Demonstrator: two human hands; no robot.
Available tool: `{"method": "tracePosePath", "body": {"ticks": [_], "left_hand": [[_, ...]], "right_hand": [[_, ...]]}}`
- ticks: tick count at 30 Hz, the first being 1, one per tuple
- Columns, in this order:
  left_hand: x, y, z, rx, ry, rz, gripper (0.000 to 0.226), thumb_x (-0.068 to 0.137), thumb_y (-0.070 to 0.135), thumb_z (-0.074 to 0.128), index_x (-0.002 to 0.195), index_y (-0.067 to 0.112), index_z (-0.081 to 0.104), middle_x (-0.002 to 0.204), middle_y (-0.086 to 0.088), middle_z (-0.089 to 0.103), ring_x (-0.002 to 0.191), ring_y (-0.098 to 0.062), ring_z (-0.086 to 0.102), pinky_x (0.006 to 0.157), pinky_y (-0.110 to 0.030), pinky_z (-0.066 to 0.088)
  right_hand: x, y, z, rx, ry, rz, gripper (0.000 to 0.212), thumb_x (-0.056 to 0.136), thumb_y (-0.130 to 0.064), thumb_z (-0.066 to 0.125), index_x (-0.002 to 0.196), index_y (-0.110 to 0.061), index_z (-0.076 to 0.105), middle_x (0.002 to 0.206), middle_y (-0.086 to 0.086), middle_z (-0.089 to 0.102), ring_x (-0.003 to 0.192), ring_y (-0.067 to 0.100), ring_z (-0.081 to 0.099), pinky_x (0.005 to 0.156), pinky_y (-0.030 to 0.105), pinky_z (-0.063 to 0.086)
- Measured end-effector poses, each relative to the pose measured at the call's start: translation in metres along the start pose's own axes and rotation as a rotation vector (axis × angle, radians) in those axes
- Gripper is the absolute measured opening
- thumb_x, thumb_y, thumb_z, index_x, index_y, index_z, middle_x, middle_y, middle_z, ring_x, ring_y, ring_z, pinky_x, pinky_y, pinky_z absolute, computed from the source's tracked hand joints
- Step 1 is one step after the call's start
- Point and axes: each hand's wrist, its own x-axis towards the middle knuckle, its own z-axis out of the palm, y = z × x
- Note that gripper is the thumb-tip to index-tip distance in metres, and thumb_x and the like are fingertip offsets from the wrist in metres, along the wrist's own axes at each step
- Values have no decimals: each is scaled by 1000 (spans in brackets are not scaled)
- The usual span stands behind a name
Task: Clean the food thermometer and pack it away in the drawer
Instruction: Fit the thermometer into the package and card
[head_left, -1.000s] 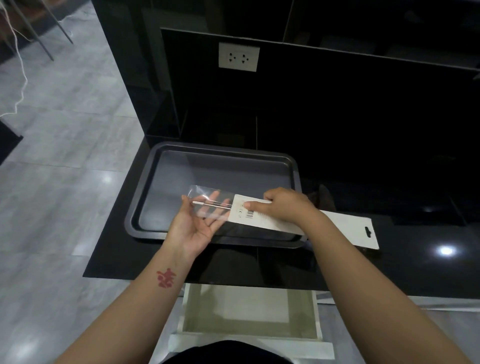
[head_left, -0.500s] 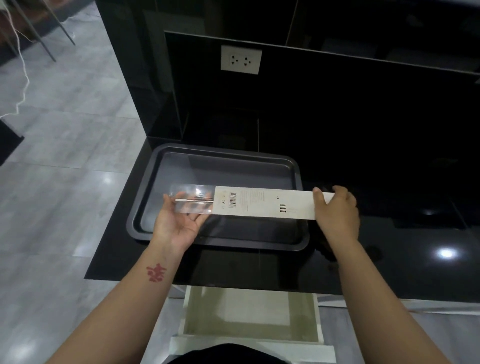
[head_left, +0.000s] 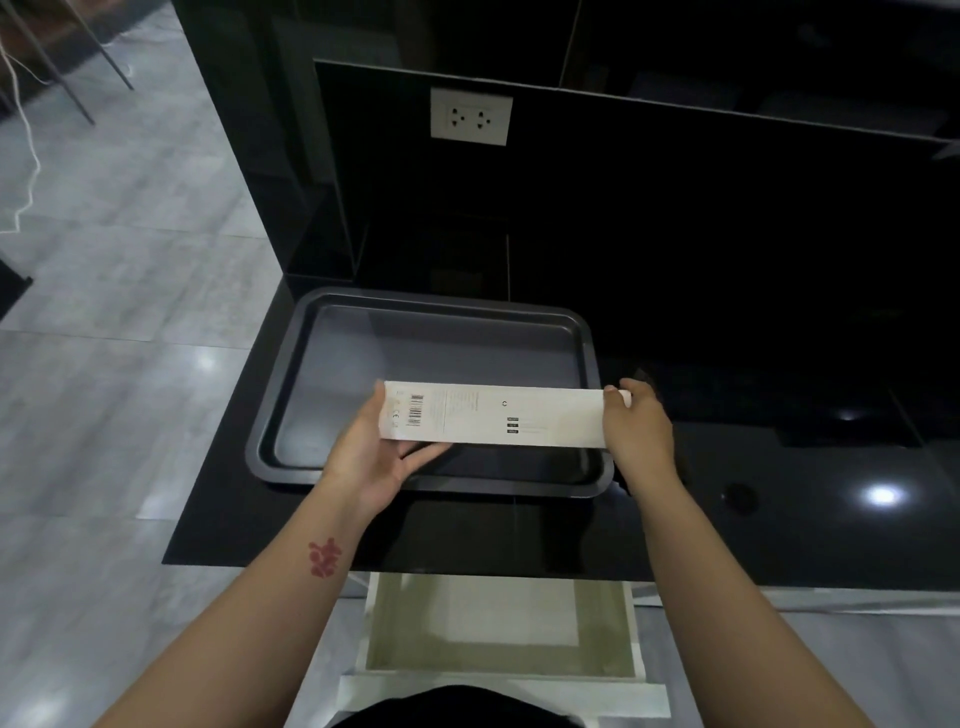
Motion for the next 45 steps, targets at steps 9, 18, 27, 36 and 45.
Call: {"method": "tracePosePath", "body": {"ticks": [9,18,27,36,45], "left_hand": [[1,9,-2,81,81,37,19,94,1,57,110,13,61,109,-17,73,96,-34,72,64,-38,61],[0,7,6,-191,64,51,35,92,26,64,123,10,59,120,-16,70,108,-28,69,85,-40,59],[5,-6,50,-428,61,-39,15,97,14,56,111,12,56,137,-16,55,118,-43,56,94,-57,45],[-2,-28,44,-433,-82,47,45,95,1,48,135,21,53,134,-20,58,117,-45,59,103,-60,41],[-22,-50,51,-452,-91,66,44,94,4,52,135,21,55,131,-18,62,119,-41,60,105,-56,42]], "right_hand": [[5,-1,-11,-22,-196,26,39,92,-30,60,128,-16,55,119,4,60,98,20,58,84,37,52],[8,-3,-26,412,-542,89,11,92,-3,62,98,-9,55,111,10,65,102,27,67,72,36,61],[9,6,-14,49,-604,-383,45,81,20,52,99,-21,52,124,2,60,121,16,56,97,17,43],[-6,-2,-5,-721,-599,-533,104,75,-67,66,155,-31,11,162,-5,22,149,17,17,121,43,6],[-13,13,-12,-595,-541,-657,82,77,-50,73,146,-26,35,144,-6,45,131,18,41,111,34,30]]}}
